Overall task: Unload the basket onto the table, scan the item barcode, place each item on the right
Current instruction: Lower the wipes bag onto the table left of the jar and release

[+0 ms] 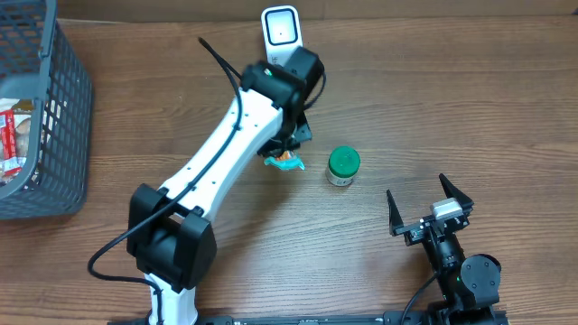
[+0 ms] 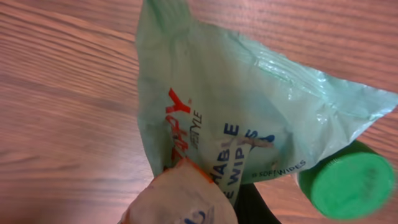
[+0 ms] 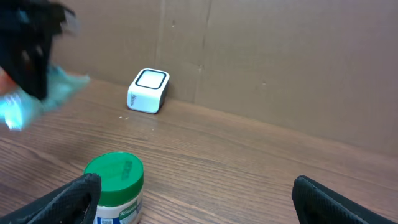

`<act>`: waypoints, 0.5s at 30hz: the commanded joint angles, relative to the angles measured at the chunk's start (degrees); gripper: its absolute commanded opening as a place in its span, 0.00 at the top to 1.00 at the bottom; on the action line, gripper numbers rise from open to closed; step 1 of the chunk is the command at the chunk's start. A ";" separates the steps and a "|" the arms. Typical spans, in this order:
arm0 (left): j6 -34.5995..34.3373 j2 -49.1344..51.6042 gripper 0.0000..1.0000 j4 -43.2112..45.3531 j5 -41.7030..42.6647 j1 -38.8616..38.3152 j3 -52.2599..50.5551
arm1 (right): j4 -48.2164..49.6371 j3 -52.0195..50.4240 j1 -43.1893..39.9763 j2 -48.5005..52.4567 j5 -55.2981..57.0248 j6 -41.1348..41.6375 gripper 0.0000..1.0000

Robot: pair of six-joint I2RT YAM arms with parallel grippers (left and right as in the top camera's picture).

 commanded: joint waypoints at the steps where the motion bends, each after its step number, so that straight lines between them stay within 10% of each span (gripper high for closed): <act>1: -1.70 -0.87 0.96 4.92 -0.31 -1.38 -6.23 | 0.24 -0.61 -0.02 -0.42 0.09 0.00 0.00; 15: -1.68 -0.87 0.96 16.55 0.26 -1.44 -16.24 | 0.24 -0.61 -0.02 -0.42 0.11 0.00 0.00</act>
